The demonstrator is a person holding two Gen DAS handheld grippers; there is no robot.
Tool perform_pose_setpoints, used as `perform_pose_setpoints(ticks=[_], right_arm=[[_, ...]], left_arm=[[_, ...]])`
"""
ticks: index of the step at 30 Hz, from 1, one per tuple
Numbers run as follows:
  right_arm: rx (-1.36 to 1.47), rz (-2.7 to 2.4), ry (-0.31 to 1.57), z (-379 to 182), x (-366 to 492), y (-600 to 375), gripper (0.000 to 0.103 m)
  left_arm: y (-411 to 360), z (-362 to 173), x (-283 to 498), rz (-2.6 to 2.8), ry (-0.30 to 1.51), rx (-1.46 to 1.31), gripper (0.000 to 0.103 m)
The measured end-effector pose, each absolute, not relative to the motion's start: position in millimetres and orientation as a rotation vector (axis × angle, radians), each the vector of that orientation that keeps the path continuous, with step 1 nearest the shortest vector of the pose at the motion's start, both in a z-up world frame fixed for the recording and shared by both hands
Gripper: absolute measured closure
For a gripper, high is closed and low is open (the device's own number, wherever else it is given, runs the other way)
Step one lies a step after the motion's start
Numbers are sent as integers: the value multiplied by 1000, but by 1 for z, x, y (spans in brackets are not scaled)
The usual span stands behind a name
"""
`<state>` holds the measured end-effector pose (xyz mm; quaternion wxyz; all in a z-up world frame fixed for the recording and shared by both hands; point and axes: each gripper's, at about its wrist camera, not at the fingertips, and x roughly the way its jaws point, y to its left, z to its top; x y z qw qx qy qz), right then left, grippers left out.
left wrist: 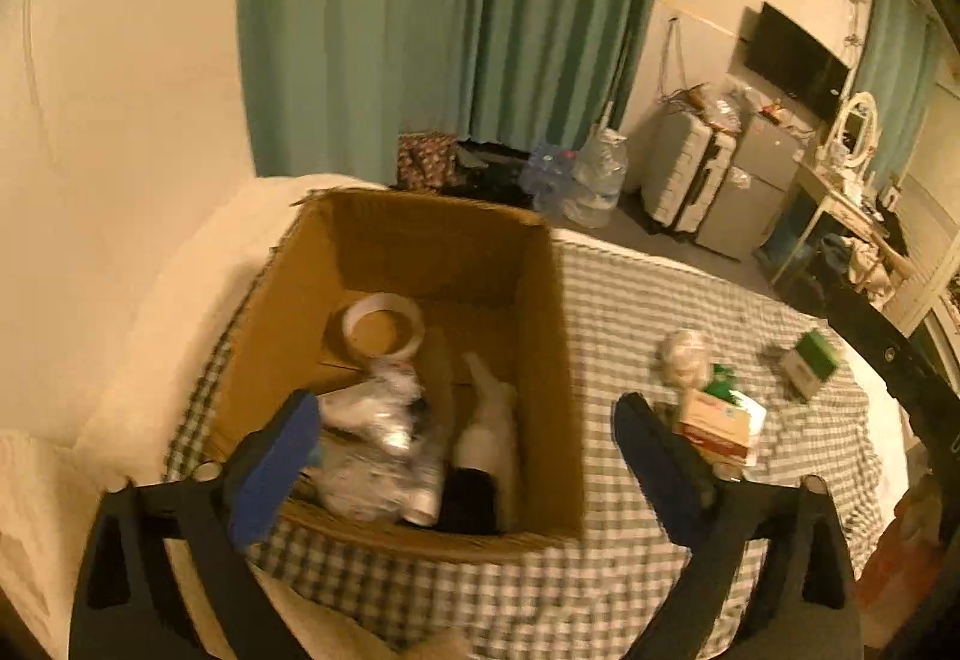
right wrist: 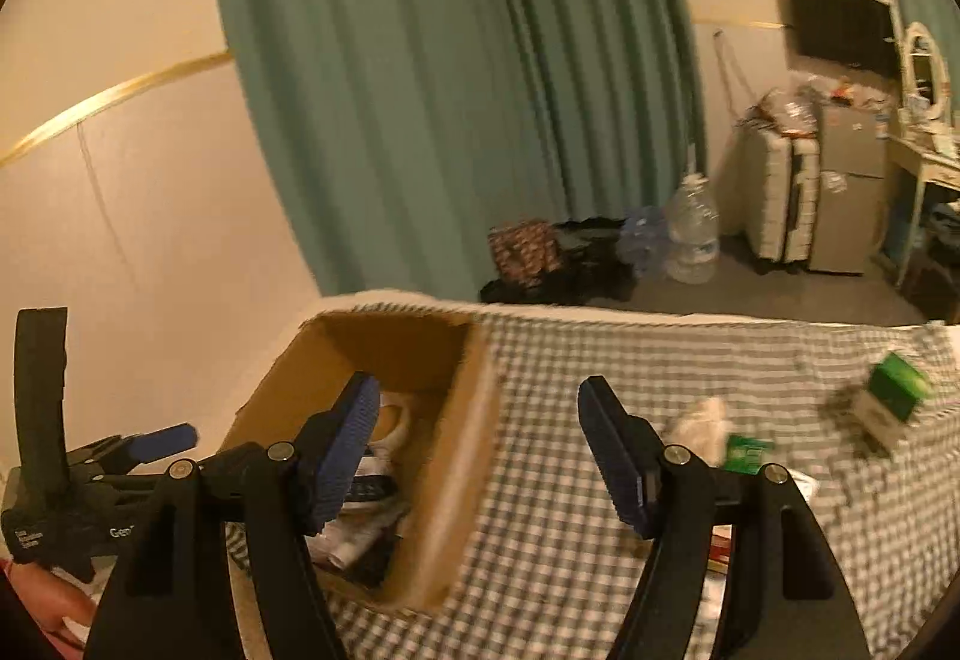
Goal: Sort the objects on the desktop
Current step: 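Return both grippers to the bed toward the tissue pack and amoxicillin box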
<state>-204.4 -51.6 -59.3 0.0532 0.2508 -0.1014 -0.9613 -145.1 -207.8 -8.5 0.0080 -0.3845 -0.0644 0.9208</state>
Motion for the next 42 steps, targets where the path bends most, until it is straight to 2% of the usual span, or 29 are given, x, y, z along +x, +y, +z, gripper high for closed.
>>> perform_pose_setpoints(ticks=[5, 13, 15, 21, 29, 33, 38, 42], right_arm=[[728, -3020, -280, -50, -152, -4, 25], [762, -3168, -297, -57, -83, 80, 11], [777, -3176, -330, -64, -72, 98, 2], [839, -3191, -457, -109, -64, 132, 0], [960, -3167, -571, -182, -88, 171, 0], [986, -3056, -453, -201, -123, 174, 0], [986, -2826, -104, -220, -185, 146, 0], [983, -2692, -99, -237, -223, 132, 0]], left_arm=[[-139, 0, -117, 2818, -164, -1148, 0], [-28, -25, -90, 2661, -107, -1120, 0], [-11, -34, -88, 2628, -93, -1118, 0], [26, -81, -93, 2586, -15, -1189, 0], [34, -147, -136, 2669, -41, -1379, 0], [31, -169, -155, 2768, -47, -1371, 0], [10, -189, -180, 2811, -112, -1456, 0], [-10, -205, -197, 2804, -152, -1561, 0]])
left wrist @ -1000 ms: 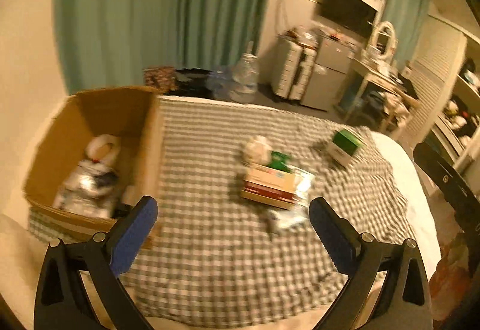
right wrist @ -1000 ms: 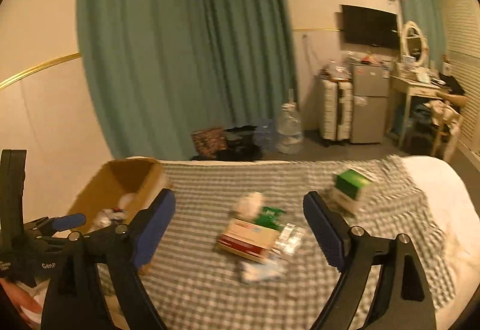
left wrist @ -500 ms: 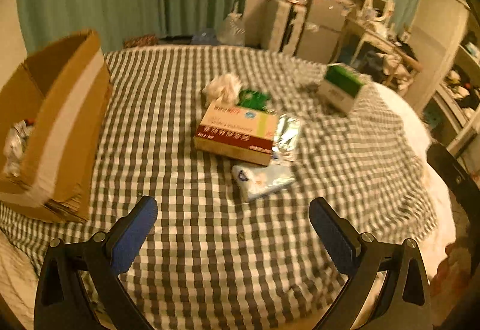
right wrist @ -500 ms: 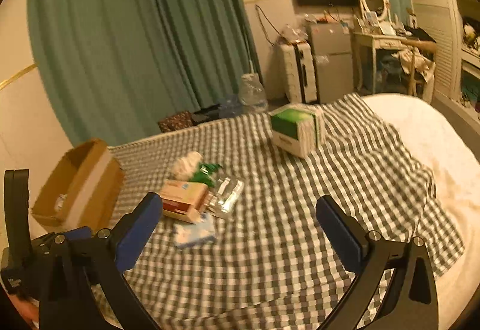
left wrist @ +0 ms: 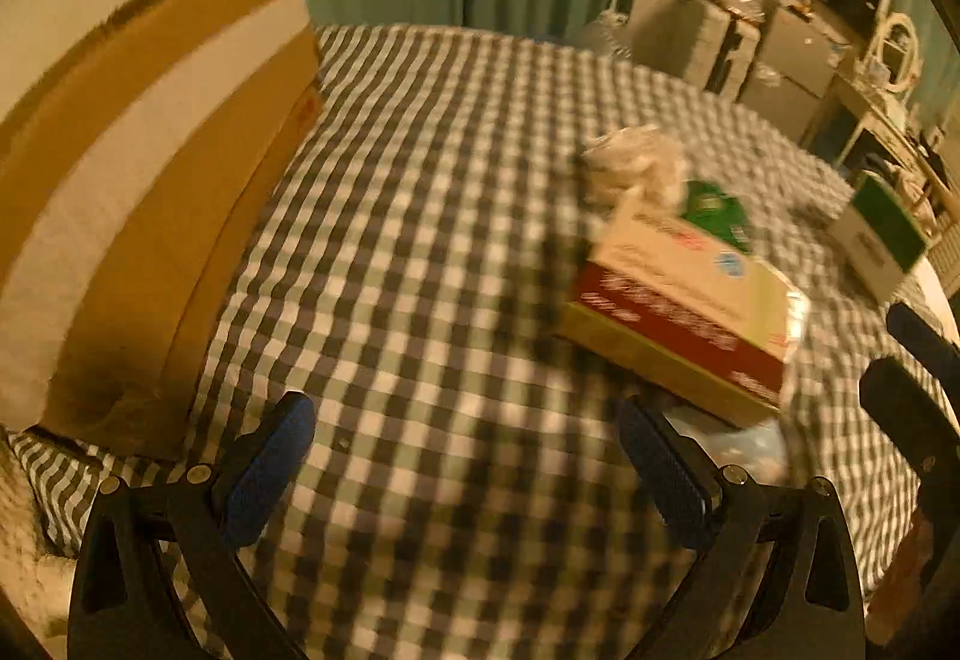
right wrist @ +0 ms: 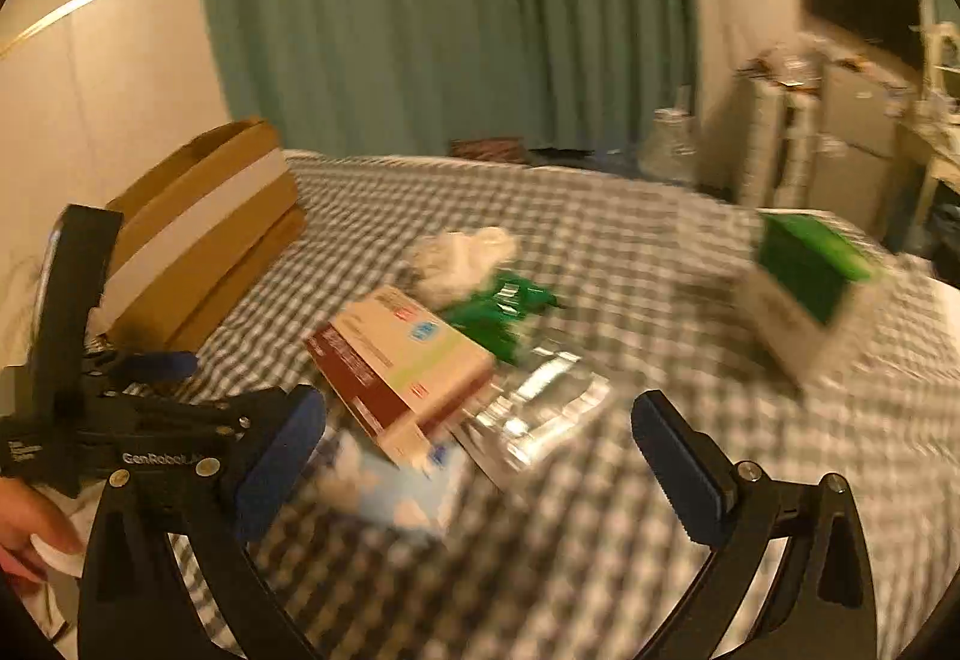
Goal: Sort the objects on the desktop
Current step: 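Return both grippers to the bed toward the tissue pack and amoxicillin box, then grasp the blue tissue pack with left gripper while right grasps the amoxicillin box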
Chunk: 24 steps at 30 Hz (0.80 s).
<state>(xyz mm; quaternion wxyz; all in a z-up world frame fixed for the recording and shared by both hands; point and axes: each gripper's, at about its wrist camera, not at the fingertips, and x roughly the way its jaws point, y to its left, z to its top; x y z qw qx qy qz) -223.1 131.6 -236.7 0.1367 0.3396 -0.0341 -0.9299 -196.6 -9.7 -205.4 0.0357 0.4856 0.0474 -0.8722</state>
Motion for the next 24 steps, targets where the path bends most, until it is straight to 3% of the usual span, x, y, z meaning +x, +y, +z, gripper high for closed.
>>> perform_pose_setpoints(ticks=[8, 13, 14, 15, 21, 24], right_arm=[[1039, -2482, -81, -260, -274, 115, 0], [1159, -2381, 31, -280, -285, 93, 0], [1178, -2401, 94, -283, -285, 87, 2], [1179, -2421, 126, -283, -284, 83, 12], [1118, -2591, 146, -269, -257, 78, 15], [1080, -2734, 53, -251, -228, 95, 17]], left_arm=[[-44, -233, -200, -2600, 201, 1542, 0], [-54, -239, -198, -2578, 224, 1556, 0], [-54, -239, -197, -2580, 221, 1557, 0], [-53, -238, -196, -2581, 210, 1562, 0], [-52, -227, -187, -2604, 169, 1567, 0], [-42, -217, -181, -2675, 164, 1583, 0]])
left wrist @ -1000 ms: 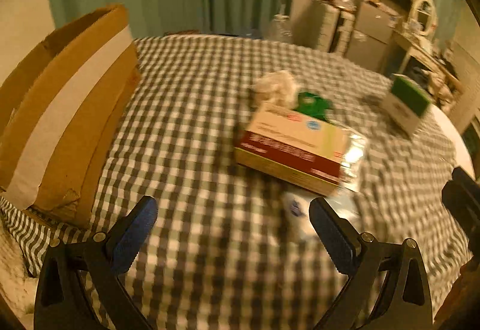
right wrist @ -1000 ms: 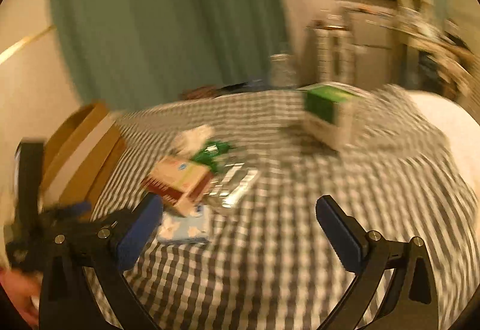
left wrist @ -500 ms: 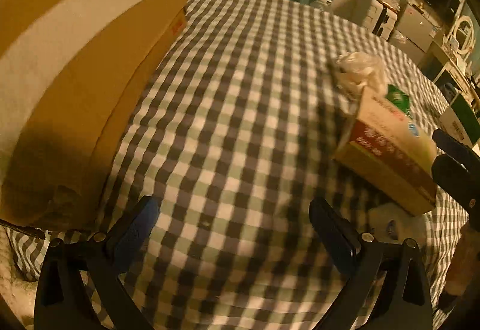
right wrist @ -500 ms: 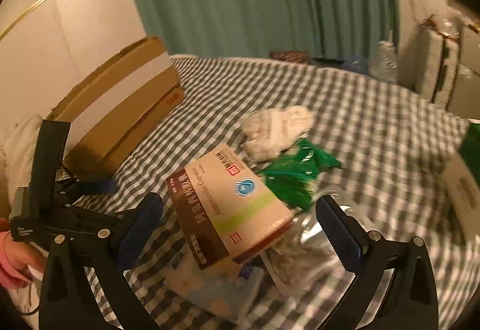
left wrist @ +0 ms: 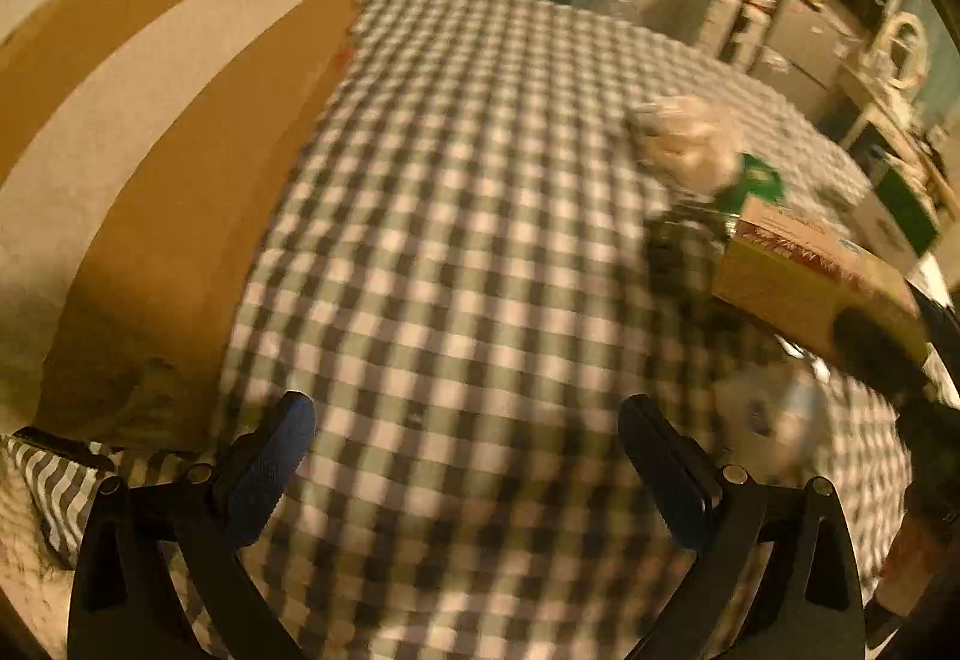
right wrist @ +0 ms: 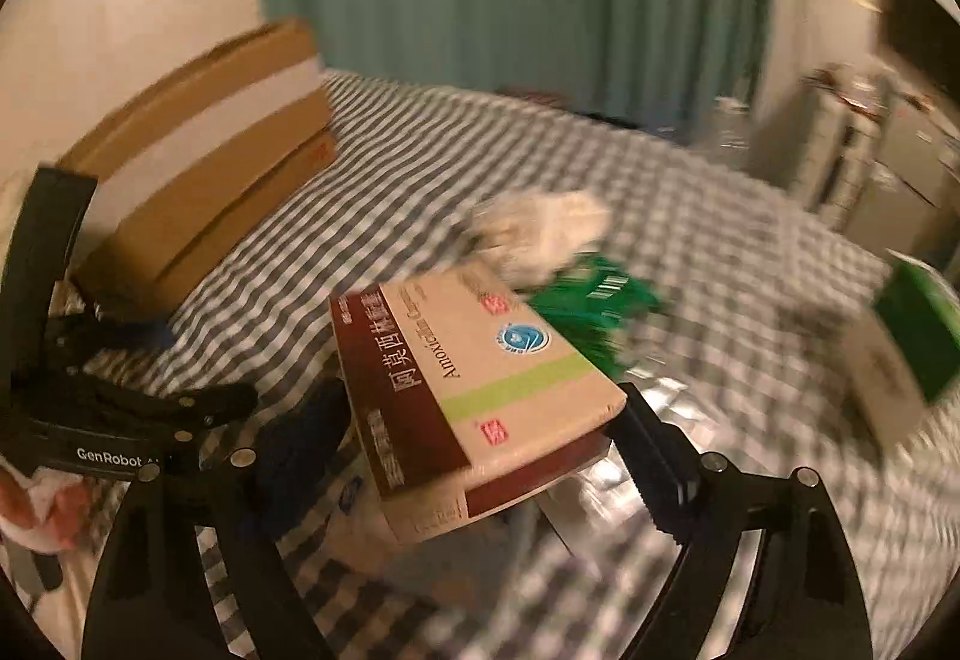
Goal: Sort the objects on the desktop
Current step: 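Grasp the blue tissue pack with left gripper while right grasps the amoxicillin box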
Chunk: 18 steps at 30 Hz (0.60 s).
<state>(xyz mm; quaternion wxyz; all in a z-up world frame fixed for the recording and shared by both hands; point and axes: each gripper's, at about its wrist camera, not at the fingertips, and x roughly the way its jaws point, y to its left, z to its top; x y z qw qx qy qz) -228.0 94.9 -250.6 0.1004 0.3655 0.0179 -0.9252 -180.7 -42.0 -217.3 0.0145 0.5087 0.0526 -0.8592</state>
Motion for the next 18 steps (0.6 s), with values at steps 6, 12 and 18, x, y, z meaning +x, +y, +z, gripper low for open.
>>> perform_pose_setpoints(ticks=[6, 12, 18], right_arm=[[1205, -3002, -12, -243, -173, 149, 17], [1406, -2999, -161, -271, -157, 204, 17], [1384, -2987, -103, -276, -171, 202, 17]], left_arm=[[2, -210, -179, -2814, 97, 1607, 0], [55, -222, -199, -3013, -221, 1621, 0], [69, -229, -205, -3148, -290, 1611, 0]])
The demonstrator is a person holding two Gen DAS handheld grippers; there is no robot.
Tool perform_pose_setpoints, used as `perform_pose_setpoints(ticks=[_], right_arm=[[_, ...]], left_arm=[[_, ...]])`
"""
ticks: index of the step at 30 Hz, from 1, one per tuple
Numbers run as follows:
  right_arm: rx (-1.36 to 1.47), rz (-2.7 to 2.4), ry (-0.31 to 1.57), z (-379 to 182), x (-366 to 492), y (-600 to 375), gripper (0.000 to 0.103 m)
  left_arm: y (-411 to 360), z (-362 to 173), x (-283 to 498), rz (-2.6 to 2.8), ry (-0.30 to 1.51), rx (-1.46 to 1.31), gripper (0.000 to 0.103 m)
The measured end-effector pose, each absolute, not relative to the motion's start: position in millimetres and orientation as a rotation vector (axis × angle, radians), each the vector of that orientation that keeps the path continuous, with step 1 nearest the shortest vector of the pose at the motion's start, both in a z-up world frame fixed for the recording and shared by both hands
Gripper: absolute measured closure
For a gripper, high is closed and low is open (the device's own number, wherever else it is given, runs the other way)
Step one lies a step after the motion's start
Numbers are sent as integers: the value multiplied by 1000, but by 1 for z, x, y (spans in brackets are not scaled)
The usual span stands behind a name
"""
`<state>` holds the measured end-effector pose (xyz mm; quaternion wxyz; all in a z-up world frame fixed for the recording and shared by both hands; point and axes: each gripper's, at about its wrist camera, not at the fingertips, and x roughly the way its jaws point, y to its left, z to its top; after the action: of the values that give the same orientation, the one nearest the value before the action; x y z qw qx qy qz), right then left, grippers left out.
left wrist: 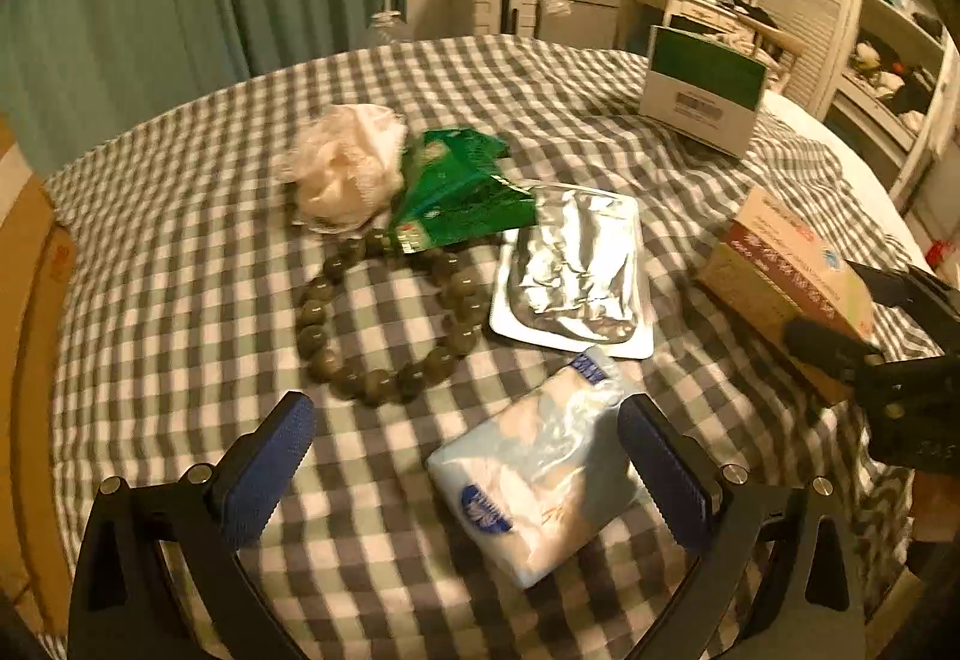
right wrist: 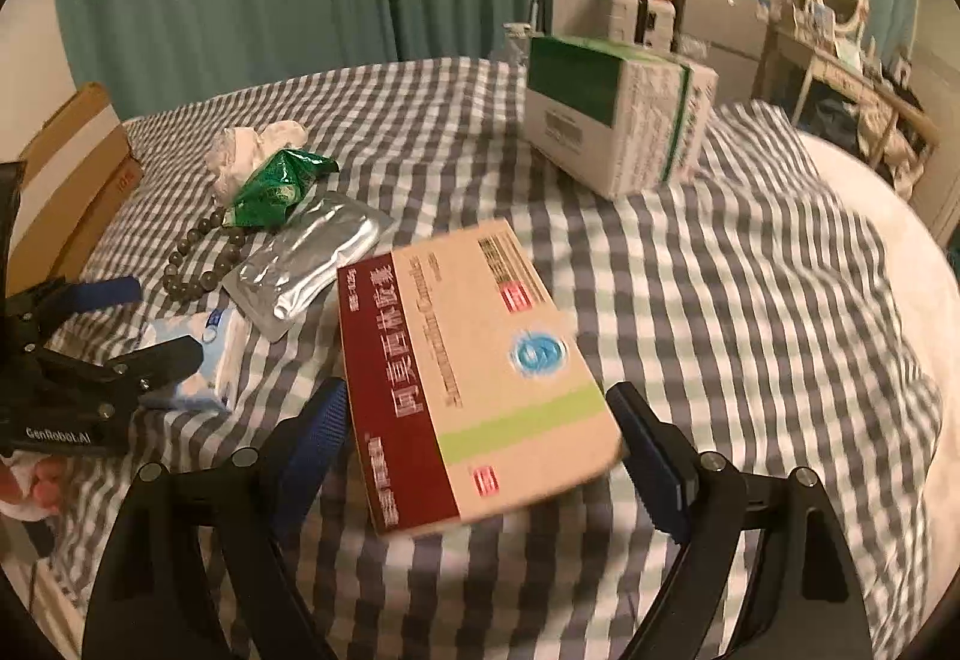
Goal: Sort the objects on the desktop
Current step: 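Grasp the blue tissue pack with left gripper while right grasps the amoxicillin box, then carry the tissue pack and amoxicillin box into the cardboard box and release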
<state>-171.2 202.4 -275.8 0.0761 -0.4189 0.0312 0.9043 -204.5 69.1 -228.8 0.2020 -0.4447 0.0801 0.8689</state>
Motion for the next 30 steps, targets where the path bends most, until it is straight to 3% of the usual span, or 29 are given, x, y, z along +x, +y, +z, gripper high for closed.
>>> perform_pose_setpoints(ticks=[4, 7, 9, 18, 23, 30], right_arm=[[-1305, 2698, 99, -285, -176, 204, 17], [-1300, 2698, 112, -285, -175, 206, 17], [-1291, 2699, 131, -284, -174, 206, 17], [-1251, 2693, 215, -277, -170, 209, 19], [-1149, 2720, 285, -249, -152, 206, 24], [-1167, 2717, 330, -236, -134, 185, 26]], left_arm=[[78, -227, -196, 2302, 161, -1216, 0], [95, -232, -192, 2263, 287, -1206, 0], [102, -242, -196, 2243, 335, -1257, 13], [99, -234, -191, 2269, 329, -1262, 17], [78, -205, -181, 2316, 187, -1251, 17], [60, -153, -171, 2358, 198, -1181, 17]])
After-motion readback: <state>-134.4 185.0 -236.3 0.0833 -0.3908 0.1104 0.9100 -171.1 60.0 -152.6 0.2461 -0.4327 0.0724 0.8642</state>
